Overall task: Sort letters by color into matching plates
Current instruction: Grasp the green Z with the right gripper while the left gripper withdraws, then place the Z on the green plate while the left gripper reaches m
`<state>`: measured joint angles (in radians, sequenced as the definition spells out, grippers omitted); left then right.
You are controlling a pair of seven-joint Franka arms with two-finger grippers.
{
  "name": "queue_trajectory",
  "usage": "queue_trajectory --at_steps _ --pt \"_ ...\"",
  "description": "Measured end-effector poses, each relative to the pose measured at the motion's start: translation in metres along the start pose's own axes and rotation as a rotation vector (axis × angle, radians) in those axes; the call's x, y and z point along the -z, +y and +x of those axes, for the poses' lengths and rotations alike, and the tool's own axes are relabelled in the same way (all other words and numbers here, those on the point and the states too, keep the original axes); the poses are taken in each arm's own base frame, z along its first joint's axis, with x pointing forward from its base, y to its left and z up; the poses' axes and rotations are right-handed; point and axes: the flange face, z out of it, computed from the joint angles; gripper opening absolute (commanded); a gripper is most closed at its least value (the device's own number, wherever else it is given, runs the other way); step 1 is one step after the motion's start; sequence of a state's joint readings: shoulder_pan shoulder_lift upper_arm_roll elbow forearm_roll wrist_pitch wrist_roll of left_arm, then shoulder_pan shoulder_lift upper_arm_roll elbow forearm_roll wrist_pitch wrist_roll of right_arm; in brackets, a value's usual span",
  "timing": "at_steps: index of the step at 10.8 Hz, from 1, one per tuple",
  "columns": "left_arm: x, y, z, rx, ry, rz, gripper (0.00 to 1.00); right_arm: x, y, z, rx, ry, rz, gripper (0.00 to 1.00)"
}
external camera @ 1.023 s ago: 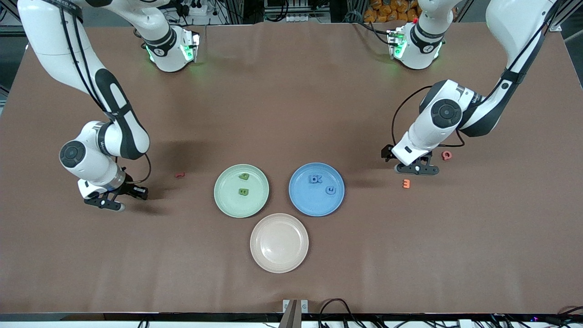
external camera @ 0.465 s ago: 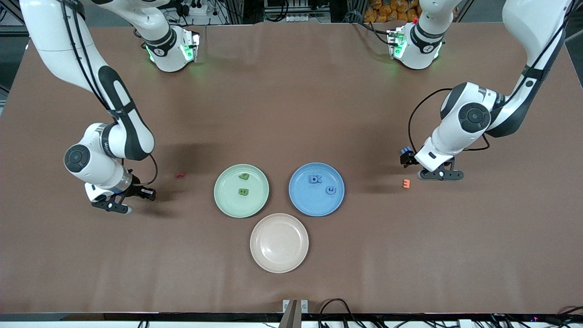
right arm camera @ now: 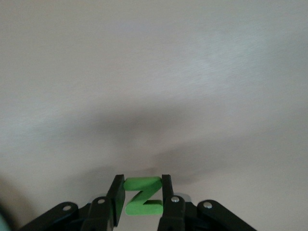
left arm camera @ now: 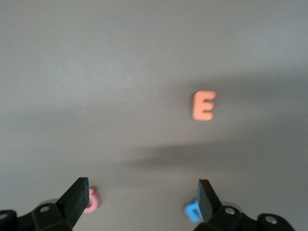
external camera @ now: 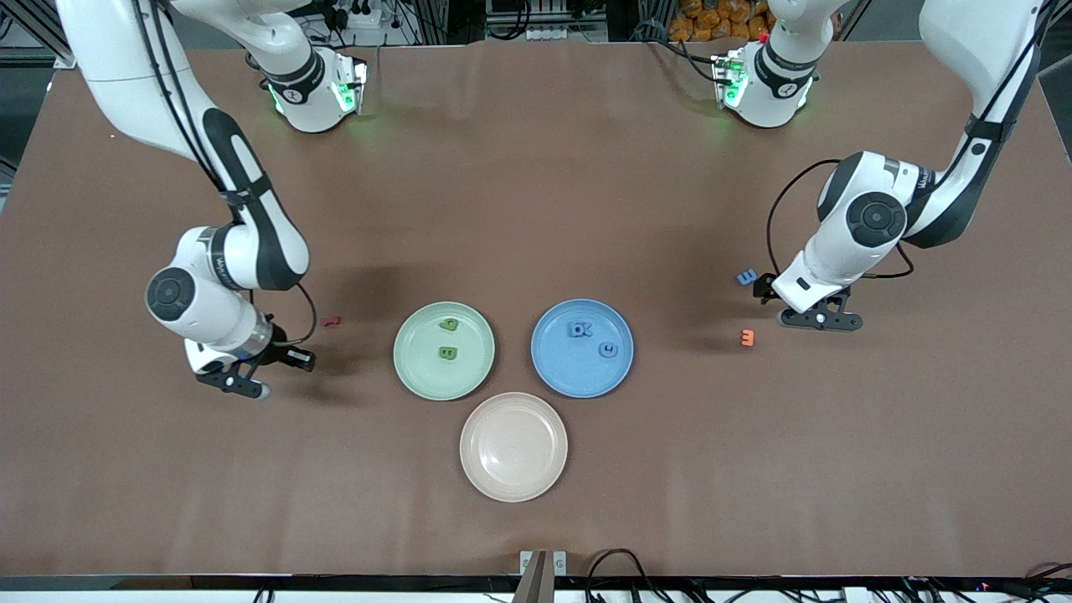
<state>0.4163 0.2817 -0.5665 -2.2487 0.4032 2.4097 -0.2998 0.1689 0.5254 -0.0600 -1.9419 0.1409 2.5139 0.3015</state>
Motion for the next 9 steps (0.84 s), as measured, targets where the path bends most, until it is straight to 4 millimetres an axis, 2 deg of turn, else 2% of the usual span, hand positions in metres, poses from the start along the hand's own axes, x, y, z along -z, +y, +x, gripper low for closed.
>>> queue_trajectory --at_steps 2,3,6,7,9 --pt "0.003 0.0 -0.009 -0.036 -0.012 0.013 1.0 0.007 -0.046 -0.013 -0.014 -0.003 0.012 0.27" --pt "0.004 0.01 -0.014 -0.063 -0.016 0.023 1.0 0.01 -0.07 -0.022 -0.021 -0.004 0.022 0.27" --pt "0.001 0.06 -0.027 -0.149 -0.027 0.033 1.0 0.014 -0.126 -0.05 -0.04 -0.015 0.04 0.27" --pt "0.001 0.067 -0.029 -0.126 -0.028 0.031 1.0 0.018 -0.145 -0.06 -0.045 -0.024 0.039 0.27" --pt "0.002 0.071 -0.029 0.152 -0.048 -0.031 1.0 0.023 -0.174 -0.076 -0.053 -0.035 0.039 0.29"
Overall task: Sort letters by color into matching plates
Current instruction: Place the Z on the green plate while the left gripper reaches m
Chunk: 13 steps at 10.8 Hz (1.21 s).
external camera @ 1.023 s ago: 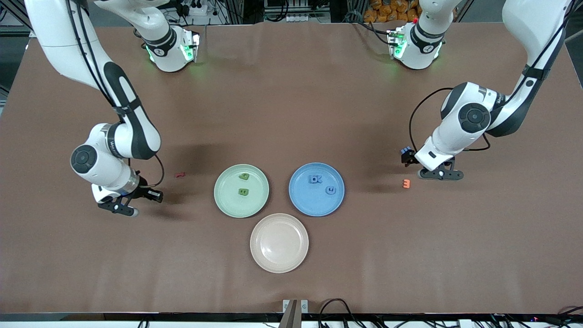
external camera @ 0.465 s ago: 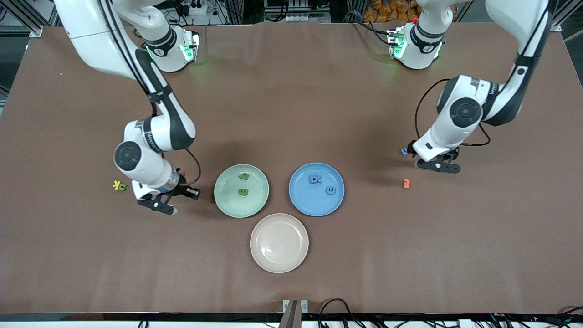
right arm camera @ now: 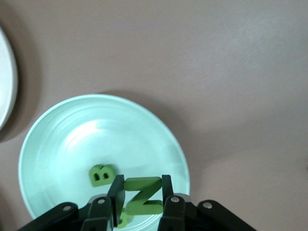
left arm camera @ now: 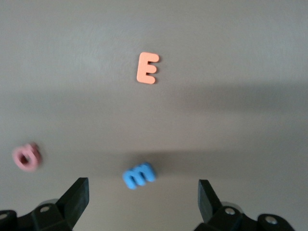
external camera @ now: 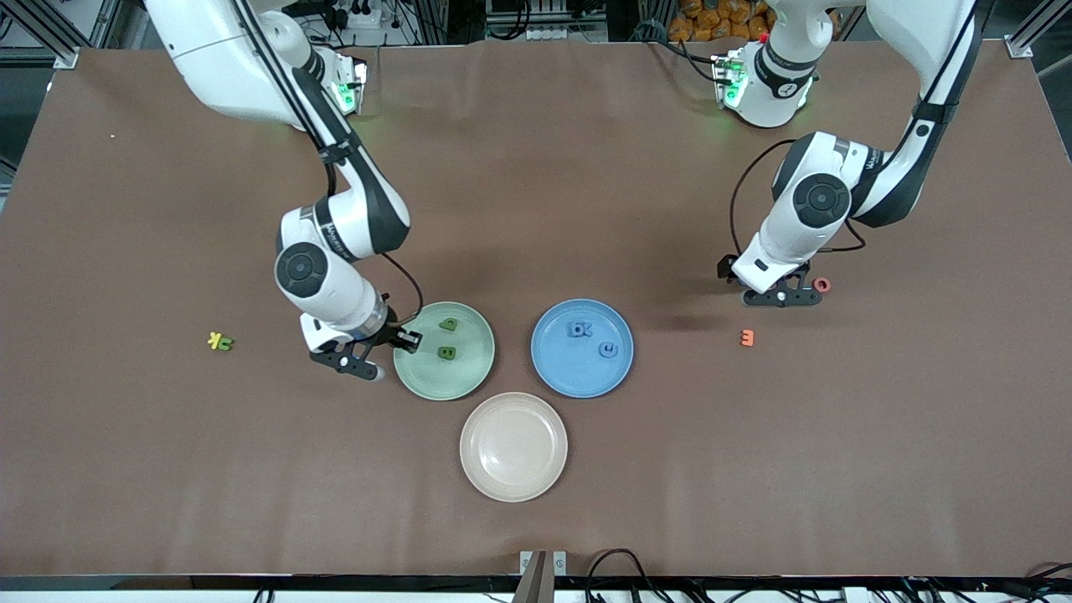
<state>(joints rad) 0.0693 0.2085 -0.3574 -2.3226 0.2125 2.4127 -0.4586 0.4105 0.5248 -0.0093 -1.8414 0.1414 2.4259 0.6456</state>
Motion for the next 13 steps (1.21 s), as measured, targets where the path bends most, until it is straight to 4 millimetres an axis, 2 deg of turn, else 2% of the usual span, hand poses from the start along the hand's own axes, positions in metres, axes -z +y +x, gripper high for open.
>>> queue_trajectory --at_steps 1,2,3,4,6,7,10,13 --pt "0.002 0.0 0.003 0.169 -0.014 -0.045 1.0 0.0 -0.009 -0.007 -0.003 -0.003 0.0 0.3" --pt "0.007 -0.008 0.01 0.309 -0.02 -0.08 1.0 -0.003 -0.015 -0.012 -0.006 -0.007 -0.001 0.34" --pt "0.011 -0.025 0.019 0.402 -0.015 -0.096 1.0 -0.006 -0.019 -0.016 -0.011 -0.012 -0.003 0.44" --pt "0.016 -0.047 0.026 0.469 -0.002 -0.103 1.0 -0.008 -0.022 -0.019 -0.012 -0.016 -0.004 0.99" --pt "0.027 -0.082 0.026 0.58 0.022 -0.143 1.0 -0.01 -0.024 -0.022 -0.004 -0.024 -0.013 1.0" --pt "0.023 -0.087 0.018 0.601 0.042 -0.156 1.0 -0.01 -0.024 -0.022 0.014 -0.016 -0.024 1.0" --pt "-0.015 -0.081 -0.02 0.601 0.048 -0.156 1.0 -0.009 -0.023 -0.019 0.077 0.011 -0.055 1.0" --pt "-0.039 -0.058 -0.048 0.495 -0.005 -0.124 1.0 -0.005 -0.003 0.002 0.179 0.017 -0.061 1.0"
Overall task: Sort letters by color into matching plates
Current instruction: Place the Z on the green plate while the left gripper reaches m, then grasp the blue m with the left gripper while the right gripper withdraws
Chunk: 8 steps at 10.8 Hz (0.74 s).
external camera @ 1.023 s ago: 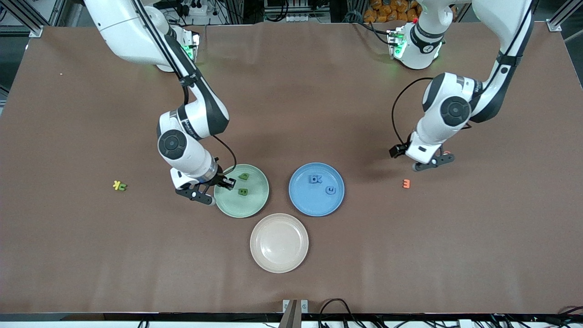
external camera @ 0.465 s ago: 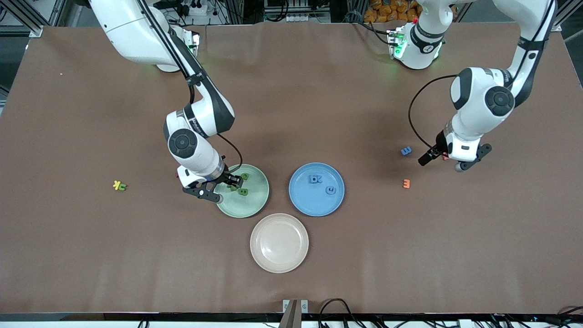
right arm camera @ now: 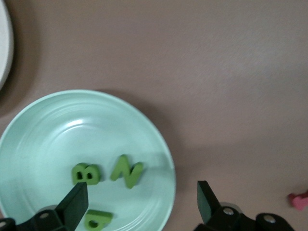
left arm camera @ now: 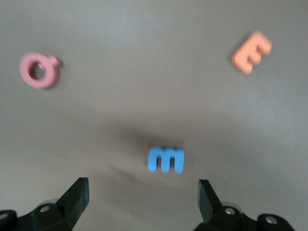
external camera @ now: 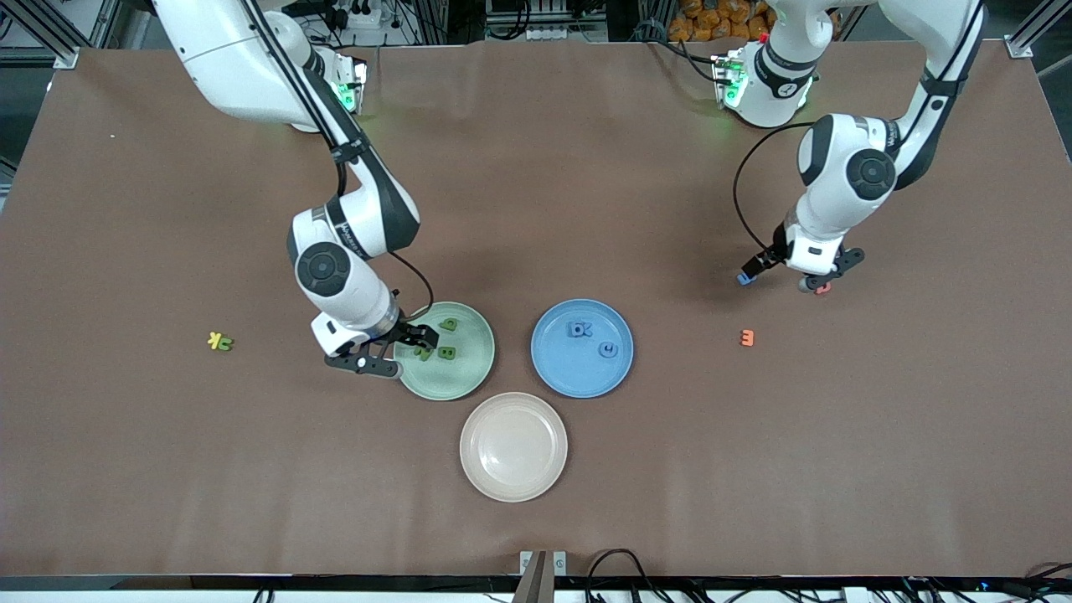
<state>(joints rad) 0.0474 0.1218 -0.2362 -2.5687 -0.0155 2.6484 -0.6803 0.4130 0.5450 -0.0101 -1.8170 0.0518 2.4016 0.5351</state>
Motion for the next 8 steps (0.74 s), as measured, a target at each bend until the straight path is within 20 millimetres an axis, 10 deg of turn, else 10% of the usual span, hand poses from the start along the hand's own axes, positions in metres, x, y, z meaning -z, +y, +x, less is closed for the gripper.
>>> queue_trajectory --at_steps 8 --pt "-0.038 0.016 -0.001 -0.04 -0.059 0.025 1.0 0.005 0.123 0.062 0.283 0.016 -0.048 1.0"
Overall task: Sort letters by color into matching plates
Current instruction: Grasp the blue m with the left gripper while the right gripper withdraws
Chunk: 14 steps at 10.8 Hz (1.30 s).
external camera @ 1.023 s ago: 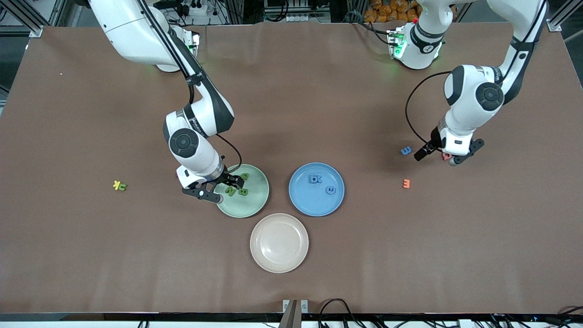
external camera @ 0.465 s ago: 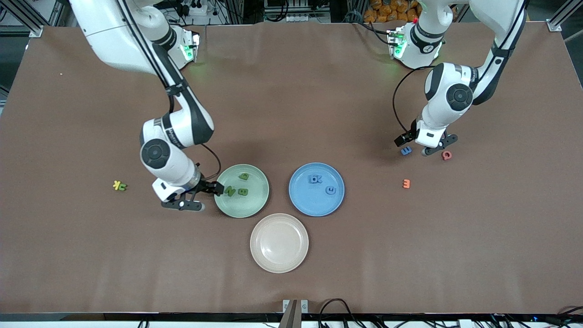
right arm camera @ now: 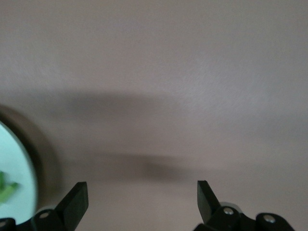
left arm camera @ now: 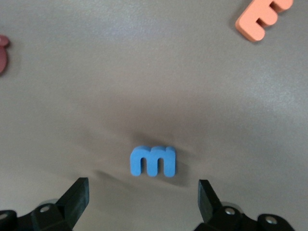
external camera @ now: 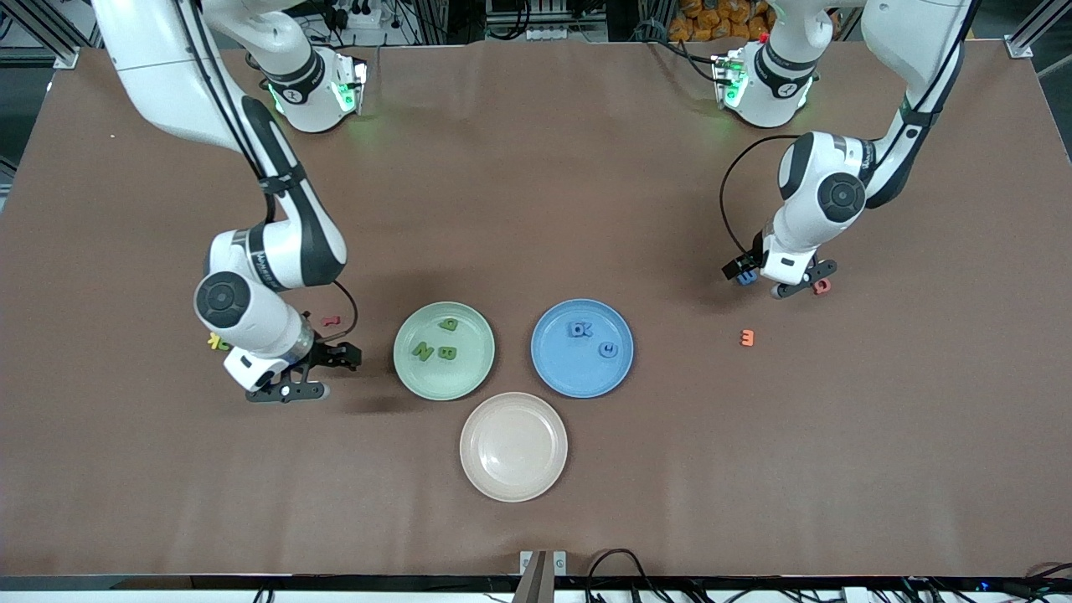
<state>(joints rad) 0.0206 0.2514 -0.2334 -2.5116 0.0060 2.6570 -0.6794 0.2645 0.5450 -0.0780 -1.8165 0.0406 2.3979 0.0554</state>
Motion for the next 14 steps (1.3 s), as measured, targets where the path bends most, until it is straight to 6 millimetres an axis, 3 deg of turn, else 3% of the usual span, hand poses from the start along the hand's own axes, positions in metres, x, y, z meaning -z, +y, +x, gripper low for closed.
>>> queue_trajectory --at_steps 3,8,9,10,11,12,14 --pt "-0.006 0.002 0.007 0.0 -0.006 0.001 1.0 0.0 0.048 0.002 0.333 -0.002 -0.005 1.0" --pt "-0.007 0.002 0.01 0.002 -0.007 0.001 1.0 0.007 0.084 0.004 0.347 0.007 -0.019 1.0" --pt "-0.008 0.002 0.01 0.004 -0.008 0.002 0.87 0.01 0.099 0.004 0.326 0.011 -0.03 1.0" --pt "-0.009 0.001 0.01 0.005 -0.01 0.002 0.6 0.014 0.115 0.003 0.305 0.013 -0.042 1.0" --pt "-0.009 0.001 0.011 0.006 -0.01 0.002 0.19 0.016 0.129 0.001 0.283 0.003 -0.047 1.0" --pt "-0.01 0.001 0.013 0.009 -0.01 0.001 0.0 0.018 0.144 -0.002 0.253 -0.008 -0.047 1.0" --pt "-0.006 0.004 0.017 0.011 -0.001 -0.007 0.0 0.023 0.168 -0.006 0.119 -0.006 -0.032 1.0"
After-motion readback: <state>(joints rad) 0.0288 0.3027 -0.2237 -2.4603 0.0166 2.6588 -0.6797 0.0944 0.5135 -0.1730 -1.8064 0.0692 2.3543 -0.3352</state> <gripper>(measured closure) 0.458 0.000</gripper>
